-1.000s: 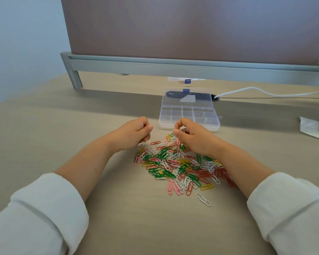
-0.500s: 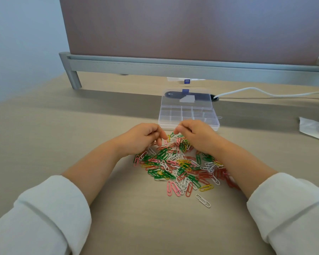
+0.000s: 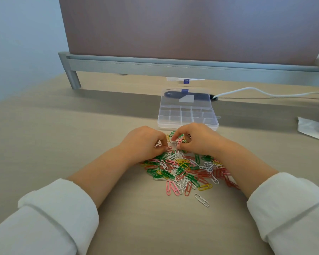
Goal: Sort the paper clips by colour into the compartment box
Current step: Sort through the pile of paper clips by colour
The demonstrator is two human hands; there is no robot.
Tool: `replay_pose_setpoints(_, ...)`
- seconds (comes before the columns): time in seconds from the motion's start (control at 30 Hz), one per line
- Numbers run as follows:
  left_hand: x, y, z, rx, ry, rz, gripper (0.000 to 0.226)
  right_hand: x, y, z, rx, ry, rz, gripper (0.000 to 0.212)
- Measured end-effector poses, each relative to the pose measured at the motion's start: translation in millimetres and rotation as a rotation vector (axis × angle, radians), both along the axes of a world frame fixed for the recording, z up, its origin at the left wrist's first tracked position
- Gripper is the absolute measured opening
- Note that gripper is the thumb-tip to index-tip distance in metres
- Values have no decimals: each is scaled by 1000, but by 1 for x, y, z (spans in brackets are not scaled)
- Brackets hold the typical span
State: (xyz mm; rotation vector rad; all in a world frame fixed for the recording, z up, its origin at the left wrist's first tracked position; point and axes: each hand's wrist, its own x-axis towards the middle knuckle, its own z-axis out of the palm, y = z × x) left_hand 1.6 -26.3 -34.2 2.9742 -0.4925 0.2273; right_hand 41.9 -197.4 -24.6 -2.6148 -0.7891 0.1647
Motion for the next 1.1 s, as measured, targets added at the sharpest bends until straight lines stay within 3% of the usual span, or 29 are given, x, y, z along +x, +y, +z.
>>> replay_pose_setpoints(0.17,3,6,-3,-7,-7,15,18,1,-1,0,-35,2,18,14)
replay_pose_setpoints(0.33,5,8,-6,-33,-30,19,44,2,-2,-1,-84,48,21,9)
replay_pose_setpoints(0.43,6,8,-4,-87,-1,46,45,2,-1,-2,-114,72,14,13)
replay_pose_setpoints(0.67,6,10,-5,-194,48,5,55,1,-2,3,30,183,-21,20)
replay_pose_setpoints(0.83,4,0,0,-230,67,-19,38,7,-9,6,109,221,-58,10)
replay_pose_setpoints(0.93,5,-10,1,-187,56,-44,23,9,-13,7,126,243,-66,17)
replay_pose_setpoints(1.1,9,-38,0,-119,31,-85,26,9,-21,12,193,223,-94,36)
